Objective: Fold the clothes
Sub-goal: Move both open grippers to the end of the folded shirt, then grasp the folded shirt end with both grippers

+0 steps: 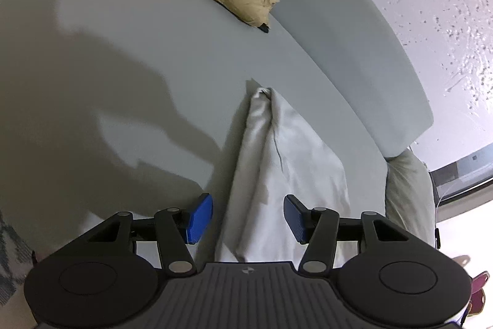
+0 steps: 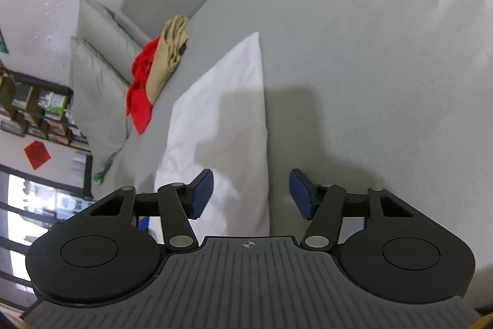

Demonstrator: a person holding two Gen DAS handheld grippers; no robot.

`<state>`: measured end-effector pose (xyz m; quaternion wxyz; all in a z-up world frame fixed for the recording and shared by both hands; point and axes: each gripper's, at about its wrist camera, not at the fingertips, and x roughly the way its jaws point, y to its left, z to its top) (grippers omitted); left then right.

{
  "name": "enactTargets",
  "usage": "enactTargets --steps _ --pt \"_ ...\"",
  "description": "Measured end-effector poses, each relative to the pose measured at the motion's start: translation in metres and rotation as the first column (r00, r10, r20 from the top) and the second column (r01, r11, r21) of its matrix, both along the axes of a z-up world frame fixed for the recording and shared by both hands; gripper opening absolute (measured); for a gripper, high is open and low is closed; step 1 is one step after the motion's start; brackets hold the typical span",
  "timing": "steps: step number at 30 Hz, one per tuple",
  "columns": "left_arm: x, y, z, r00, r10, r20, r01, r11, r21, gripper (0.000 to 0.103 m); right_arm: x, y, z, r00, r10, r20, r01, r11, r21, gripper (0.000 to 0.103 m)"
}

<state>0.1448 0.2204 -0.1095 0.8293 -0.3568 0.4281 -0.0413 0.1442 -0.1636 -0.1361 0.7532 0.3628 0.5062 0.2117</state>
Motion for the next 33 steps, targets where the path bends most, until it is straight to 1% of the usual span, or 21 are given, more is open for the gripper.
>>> enactTargets --steps 3,5,7,10,13,15,16,18,20,21,22,23,24,25,26,27,29,30,31,32,33 --pt "0.023 -0.003 -0.005 0.996 -0.091 -0.024 0.09 0.996 -0.022 0.055 0.013 0.001 -0.007 1.0 0.001 -0.017 0.0 1.0 0.026 0.058" --pt "0.037 -0.008 -0.01 0.988 -0.15 -0.026 0.148 0.988 -0.053 0.064 0.023 0.003 -0.011 1.0 -0.003 -0.024 0.004 0.999 0.043 0.057" --pt "0.052 -0.013 -0.014 0.98 -0.195 -0.029 0.192 0.978 -0.08 0.068 0.035 0.006 -0.016 0.999 -0.009 -0.031 0.011 0.998 0.059 0.057" --pt "0.069 -0.015 -0.024 0.975 -0.221 -0.035 0.215 0.967 -0.141 0.068 0.053 0.012 -0.021 0.999 -0.011 -0.037 0.014 0.997 0.073 0.057" --pt "0.083 -0.015 -0.033 0.97 -0.241 -0.024 0.231 0.95 -0.21 0.068 0.074 0.025 -0.026 1.0 0.016 -0.016 -0.015 0.998 0.058 0.057" --pt "0.086 -0.013 -0.037 0.972 -0.236 -0.011 0.226 0.941 -0.251 0.068 0.085 0.031 -0.029 1.0 0.024 0.005 -0.024 0.998 0.06 0.057" --pt "0.087 -0.013 -0.039 0.974 -0.226 -0.003 0.217 0.939 -0.266 0.066 0.091 0.034 -0.031 1.0 0.023 0.015 -0.024 0.998 0.066 0.057" --pt "0.089 -0.013 -0.042 0.98 -0.199 0.002 0.192 0.941 -0.278 0.058 0.099 0.04 -0.036 0.999 0.009 0.038 -0.012 0.996 0.084 0.056" --pt "0.089 -0.015 -0.043 0.983 -0.185 -0.01 0.176 0.948 -0.265 0.037 0.105 0.043 -0.039 0.998 -0.015 0.061 0.009 0.996 0.094 0.05" --pt "0.09 -0.017 -0.045 0.984 -0.178 -0.02 0.167 0.952 -0.257 0.032 0.106 0.044 -0.041 0.997 -0.03 0.074 0.022 0.995 0.098 0.04" --pt "0.09 -0.019 -0.045 0.985 -0.173 -0.028 0.161 0.955 -0.248 0.021 0.108 0.044 -0.045 0.997 -0.038 0.073 0.032 0.996 0.089 0.019" --pt "0.089 -0.02 -0.043 0.986 -0.165 -0.03 0.154 0.959 -0.236 0.014 0.109 0.043 -0.049 0.996 -0.047 0.072 0.041 0.996 0.08 0.008" --pt "0.088 -0.021 -0.041 0.987 -0.157 -0.03 0.147 0.963 -0.225 0.014 0.109 0.043 -0.052 0.996 -0.055 0.072 0.05 0.996 0.072 0.005" --pt "0.086 -0.023 -0.037 0.988 -0.151 -0.024 0.144 0.97 -0.198 0.011 0.108 0.043 -0.051 0.995 -0.059 0.083 0.053 0.996 0.076 0.006" --pt "0.081 -0.029 -0.03 0.989 -0.149 -0.006 0.147 0.978 -0.149 0.01 0.107 0.044 -0.048 0.993 -0.061 0.097 0.054 0.996 0.074 0.006" --pt "0.077 -0.035 -0.022 0.989 -0.148 0.014 0.149 0.984 -0.097 0.01 0.103 0.048 -0.041 0.99 -0.052 0.131 0.048 0.998 0.033 0.006" --pt "0.065 -0.047 -0.004 0.985 -0.162 0.066 0.16 0.987 0.027 0.009 0.091 0.061 -0.019 0.971 -0.008 0.241 0.031 0.995 -0.092 0.005" --pt "0.054 -0.056 0.007 0.979 -0.178 0.104 0.167 0.981 0.102 0.009 0.084 0.067 -0.008 0.957 0.012 0.29 0.028 0.991 -0.134 0.005" --pt "0.044 -0.064 0.018 0.972 -0.19 0.14 0.167 0.973 0.161 0.009 0.075 0.073 0.004 0.94 0.031 0.34 0.029 0.985 -0.171 0.005" --pt "0.031 -0.071 0.03 0.961 -0.208 0.184 0.167 0.961 0.219 0.009 0.063 0.078 0.019 0.918 0.046 0.394 0.039 0.978 -0.205 0.005" --pt "0.015 -0.08 0.044 0.944 -0.228 0.24 0.158 0.946 0.282 0.009 0.051 0.081 0.032 0.897 0.057 0.438 0.049 0.973 -0.226 0.005"
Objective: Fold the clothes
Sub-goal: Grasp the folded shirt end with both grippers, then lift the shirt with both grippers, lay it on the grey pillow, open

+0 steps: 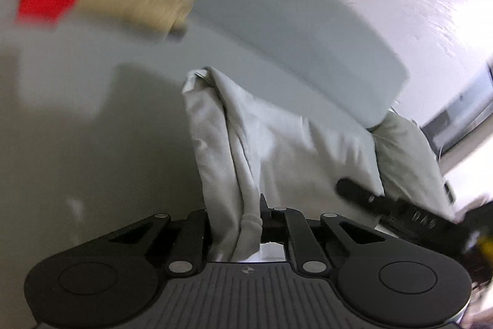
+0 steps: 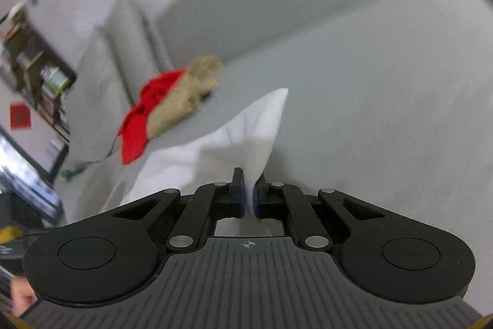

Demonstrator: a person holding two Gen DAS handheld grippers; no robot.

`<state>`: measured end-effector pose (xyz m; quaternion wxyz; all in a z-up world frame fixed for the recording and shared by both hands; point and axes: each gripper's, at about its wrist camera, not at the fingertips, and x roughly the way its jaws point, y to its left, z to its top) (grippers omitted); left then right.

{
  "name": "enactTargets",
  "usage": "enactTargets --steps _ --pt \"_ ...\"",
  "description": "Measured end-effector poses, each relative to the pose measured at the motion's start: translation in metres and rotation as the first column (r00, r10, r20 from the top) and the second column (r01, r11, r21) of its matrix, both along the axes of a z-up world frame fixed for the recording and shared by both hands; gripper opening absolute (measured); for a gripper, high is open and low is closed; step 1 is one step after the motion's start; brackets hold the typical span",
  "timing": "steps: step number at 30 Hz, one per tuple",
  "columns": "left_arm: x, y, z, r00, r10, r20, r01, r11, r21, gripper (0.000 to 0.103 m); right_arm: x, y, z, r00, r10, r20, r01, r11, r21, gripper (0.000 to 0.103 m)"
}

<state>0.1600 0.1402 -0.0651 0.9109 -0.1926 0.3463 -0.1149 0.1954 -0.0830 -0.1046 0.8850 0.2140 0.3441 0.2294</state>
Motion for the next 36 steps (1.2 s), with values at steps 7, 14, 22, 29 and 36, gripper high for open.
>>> enactTargets --steps 7,14,22,29,36 --pt "-0.09 -0.063 0.075 0.953 -0.064 0.295 0.033 0.994 0.109 0.009 -0.105 -0.038 0.083 0.969 -0.089 0.232 0.097 0.995 -0.024 0.005" --pt "-0.132 -0.138 0.101 0.899 -0.268 0.347 0.241 0.963 0.121 0.009 -0.193 -0.132 0.109 0.94 -0.269 0.211 0.26 0.963 0.07 0.005" --pt "-0.098 -0.259 0.045 0.898 -0.408 0.167 0.405 0.913 0.051 0.009 -0.227 -0.244 0.097 0.852 -0.493 0.176 0.495 0.868 0.034 0.005" --pt "-0.05 -0.341 0.01 0.879 -0.466 0.097 0.461 0.884 0.072 0.01 -0.19 -0.311 0.067 0.784 -0.608 0.126 0.619 0.781 -0.084 0.004" --pt "0.012 -0.387 0.008 0.914 -0.402 0.051 0.393 0.91 0.133 0.042 -0.13 -0.357 0.072 0.739 -0.655 0.159 0.674 0.712 -0.196 0.013"
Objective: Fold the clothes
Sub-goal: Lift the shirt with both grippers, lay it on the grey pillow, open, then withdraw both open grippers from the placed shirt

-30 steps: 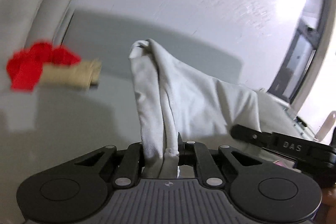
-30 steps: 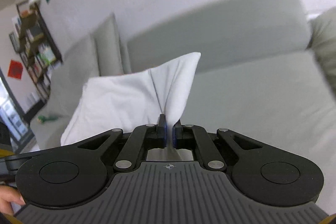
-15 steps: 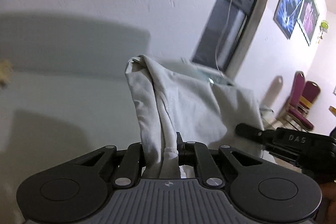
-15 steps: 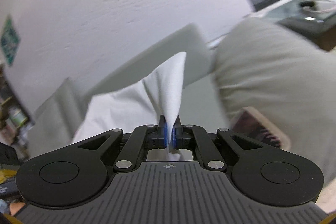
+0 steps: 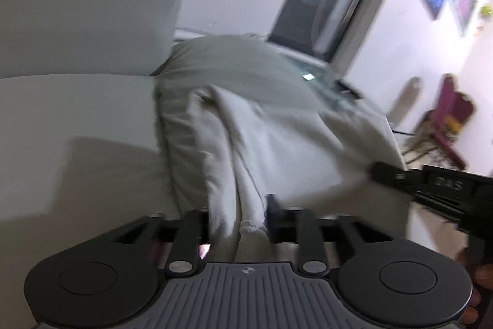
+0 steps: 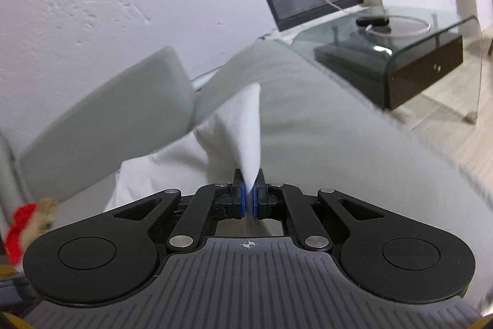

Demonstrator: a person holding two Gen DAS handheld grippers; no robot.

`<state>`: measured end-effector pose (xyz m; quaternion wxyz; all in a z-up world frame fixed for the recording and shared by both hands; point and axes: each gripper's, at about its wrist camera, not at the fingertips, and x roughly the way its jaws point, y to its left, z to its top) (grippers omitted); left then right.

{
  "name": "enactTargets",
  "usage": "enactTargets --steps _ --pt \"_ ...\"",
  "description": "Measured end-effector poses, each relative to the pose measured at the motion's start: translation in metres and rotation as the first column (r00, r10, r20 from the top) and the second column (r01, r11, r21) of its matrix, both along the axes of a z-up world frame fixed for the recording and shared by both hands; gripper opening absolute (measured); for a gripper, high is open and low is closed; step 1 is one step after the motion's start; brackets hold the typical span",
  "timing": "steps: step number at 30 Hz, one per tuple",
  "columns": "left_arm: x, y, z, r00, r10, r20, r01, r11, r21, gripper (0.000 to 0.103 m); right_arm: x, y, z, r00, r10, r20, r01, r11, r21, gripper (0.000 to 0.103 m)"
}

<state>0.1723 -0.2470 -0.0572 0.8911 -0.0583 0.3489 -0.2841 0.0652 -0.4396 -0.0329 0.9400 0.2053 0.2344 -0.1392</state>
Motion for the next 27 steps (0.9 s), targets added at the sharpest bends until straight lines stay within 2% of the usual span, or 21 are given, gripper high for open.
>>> enactTargets --steps 1,3,4,6,8,10,13,15,16,18,20,21,22,24,26,27 --pt "0.005 0.001 0.001 0.999 0.049 0.001 -0.049 0.998 0.034 0.041 0.01 -0.006 -0.002 0.999 -0.023 -0.027 0.022 0.999 -0.046 0.032" --pt "0.003 0.012 0.005 0.995 0.102 0.008 -0.103 0.994 0.047 0.044 0.014 -0.011 -0.004 0.989 -0.119 -0.092 0.103 0.981 -0.164 0.053" --pt "-0.003 0.024 0.006 0.994 0.106 0.016 -0.106 0.994 0.032 0.048 0.005 -0.014 -0.001 0.986 -0.145 -0.085 0.128 0.975 -0.18 0.052" --pt "-0.023 0.044 0.004 0.997 0.081 0.02 -0.081 0.997 0.012 0.043 -0.018 -0.018 0.004 0.99 -0.137 -0.036 0.131 0.982 -0.135 0.052" --pt "-0.04 0.051 -0.002 1.0 0.019 0.005 -0.019 1.0 0.004 0.019 -0.039 -0.017 0.006 0.996 -0.087 -0.02 0.085 0.995 -0.06 0.043" --pt "-0.058 0.045 -0.012 0.999 -0.045 -0.004 0.045 0.997 0.063 0.017 -0.054 -0.002 0.005 0.999 0.008 -0.037 -0.01 0.999 -0.045 0.012" --pt "-0.07 0.035 -0.024 0.998 -0.069 0.004 0.067 0.979 0.19 0.017 -0.063 0.028 -0.009 0.984 0.118 -0.132 -0.133 0.985 -0.106 0.01" --pt "-0.075 0.03 -0.027 0.998 -0.068 0.001 0.066 0.962 0.264 0.018 -0.06 0.041 -0.023 0.959 0.143 -0.244 -0.184 0.97 -0.156 0.01" --pt "-0.075 0.031 -0.026 0.998 -0.068 -0.01 0.068 0.958 0.279 0.018 -0.058 0.047 -0.029 0.943 0.149 -0.297 -0.206 0.963 -0.174 0.006" --pt "-0.078 0.033 -0.02 0.997 -0.055 -0.048 0.068 0.945 0.321 0.022 -0.062 0.044 -0.032 0.927 0.116 -0.355 -0.178 0.973 -0.146 0.004" --pt "-0.086 0.038 -0.013 0.996 -0.046 -0.083 0.072 0.936 0.344 0.022 -0.071 0.044 -0.031 0.901 0.081 -0.425 -0.14 0.984 -0.11 0.009" --pt "-0.093 0.041 -0.009 0.994 -0.043 -0.096 0.074 0.934 0.35 0.022 -0.077 0.046 -0.029 0.883 0.063 -0.465 -0.118 0.989 -0.089 0.021" --pt "-0.1 0.043 -0.005 0.992 -0.043 -0.115 0.081 0.932 0.353 0.023 -0.084 0.047 -0.026 0.865 0.049 -0.499 -0.097 0.993 -0.07 0.028" --pt "-0.115 0.046 0.006 0.989 -0.039 -0.14 0.086 0.933 0.349 0.033 -0.102 0.055 -0.017 0.862 0.068 -0.502 -0.098 0.995 -0.034 0.032" --pt "-0.13 0.047 0.022 0.991 -0.042 -0.129 0.084 0.936 0.341 0.044 -0.113 0.059 -0.001 0.873 0.113 -0.474 -0.111 0.993 0.031 0.039" --pt "-0.139 0.048 0.032 0.992 -0.046 -0.115 0.082 0.938 0.336 0.047 -0.117 0.061 0.01 0.881 0.132 -0.454 -0.119 0.991 0.057 0.048"
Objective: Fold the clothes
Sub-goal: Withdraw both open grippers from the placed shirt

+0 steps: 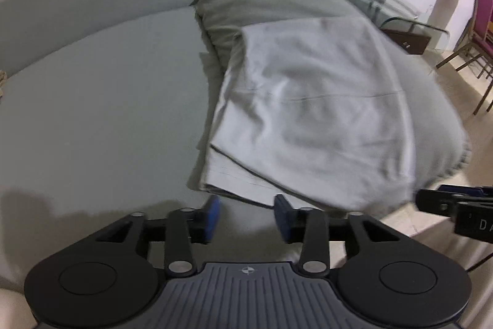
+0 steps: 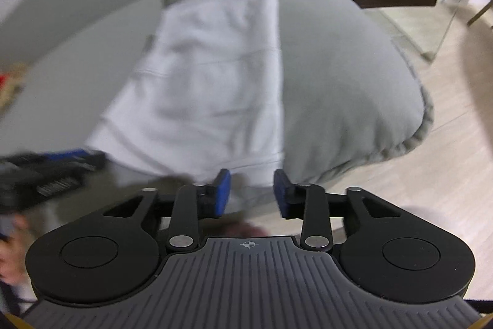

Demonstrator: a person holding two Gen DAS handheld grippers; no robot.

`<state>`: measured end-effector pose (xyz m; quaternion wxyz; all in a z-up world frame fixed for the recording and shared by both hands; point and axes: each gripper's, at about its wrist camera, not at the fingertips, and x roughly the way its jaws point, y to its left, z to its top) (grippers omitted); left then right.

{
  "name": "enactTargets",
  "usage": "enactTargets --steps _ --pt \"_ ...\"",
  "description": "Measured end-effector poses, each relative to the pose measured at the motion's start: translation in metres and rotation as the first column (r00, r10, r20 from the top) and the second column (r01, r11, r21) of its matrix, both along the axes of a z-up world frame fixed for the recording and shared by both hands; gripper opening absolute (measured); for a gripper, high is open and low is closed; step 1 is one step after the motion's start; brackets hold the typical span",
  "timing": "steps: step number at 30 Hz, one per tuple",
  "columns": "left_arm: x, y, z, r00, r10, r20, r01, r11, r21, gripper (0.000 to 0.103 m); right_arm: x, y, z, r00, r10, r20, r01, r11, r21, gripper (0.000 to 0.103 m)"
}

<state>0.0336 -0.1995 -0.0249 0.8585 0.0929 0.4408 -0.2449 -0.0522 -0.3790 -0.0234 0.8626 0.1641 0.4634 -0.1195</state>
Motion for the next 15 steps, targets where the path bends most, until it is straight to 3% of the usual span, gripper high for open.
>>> enactTargets --steps 2,5,11,15 --pt "-0.015 0.002 0.019 0.999 0.007 0.04 -0.006 1.0 -0.01 0.069 -0.011 0.005 0.022 0.998 0.021 0.055 -0.024 0.998 0.05 0.057" --pt "-0.037 0.009 0.048 0.994 0.033 0.102 -0.03 0.999 -0.034 0.077 -0.031 0.015 0.055 0.989 0.052 0.139 -0.061 0.996 0.064 0.066" --pt "-0.07 0.021 0.087 0.983 0.076 0.164 -0.063 0.995 -0.082 0.081 -0.058 0.033 0.101 0.974 0.117 0.196 -0.12 0.993 0.004 0.07" --pt "-0.087 0.024 0.103 0.983 0.077 0.166 -0.058 0.992 -0.115 0.082 -0.067 0.042 0.126 0.975 0.151 0.165 -0.147 0.988 -0.037 0.07"
